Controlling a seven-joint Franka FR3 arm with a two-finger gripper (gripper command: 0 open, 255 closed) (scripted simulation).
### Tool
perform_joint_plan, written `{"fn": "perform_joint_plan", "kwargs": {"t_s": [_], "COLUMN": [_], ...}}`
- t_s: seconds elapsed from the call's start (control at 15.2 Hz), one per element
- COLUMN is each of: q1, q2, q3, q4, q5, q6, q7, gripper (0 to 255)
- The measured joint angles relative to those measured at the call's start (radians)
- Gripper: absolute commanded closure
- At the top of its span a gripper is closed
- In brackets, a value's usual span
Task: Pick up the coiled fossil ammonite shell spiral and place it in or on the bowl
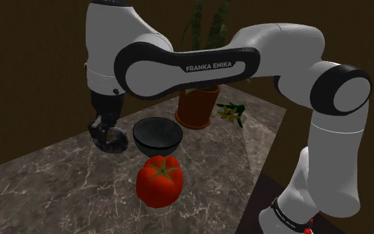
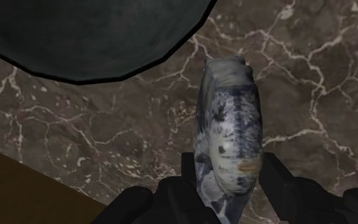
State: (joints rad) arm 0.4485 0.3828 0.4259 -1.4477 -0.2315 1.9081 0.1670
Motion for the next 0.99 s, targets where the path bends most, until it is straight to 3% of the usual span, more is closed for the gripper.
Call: {"fn": "perform_joint_plan", "kwargs": {"t_s": [0.99], "q1": [0.032], "q2": [0.028], "q3": [0.004], "q4": [0.239], "q5": [-0.005], "q6": [-0.21], "q7": [-0.017], "gripper": [255]}}
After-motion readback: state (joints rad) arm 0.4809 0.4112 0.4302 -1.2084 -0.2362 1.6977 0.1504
